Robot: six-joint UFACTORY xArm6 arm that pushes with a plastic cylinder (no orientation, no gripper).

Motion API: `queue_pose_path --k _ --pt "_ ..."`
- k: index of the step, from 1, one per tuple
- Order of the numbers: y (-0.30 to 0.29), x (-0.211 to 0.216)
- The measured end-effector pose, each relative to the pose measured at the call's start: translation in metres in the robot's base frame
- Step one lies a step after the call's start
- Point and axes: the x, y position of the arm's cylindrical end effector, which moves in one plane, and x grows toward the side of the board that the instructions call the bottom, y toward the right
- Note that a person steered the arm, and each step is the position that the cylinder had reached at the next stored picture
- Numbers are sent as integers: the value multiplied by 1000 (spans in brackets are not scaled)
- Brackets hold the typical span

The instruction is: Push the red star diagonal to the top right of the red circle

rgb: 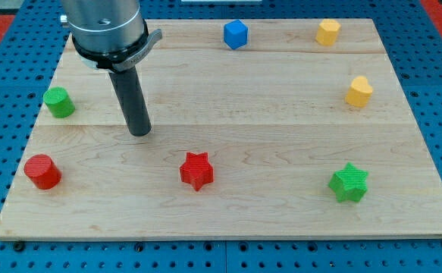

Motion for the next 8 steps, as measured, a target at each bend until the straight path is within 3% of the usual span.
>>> queue_pose_path --k 3,5,7,8 --pt "3 0" --pt "44 -2" --pt "109 -6" --pt "174 3"
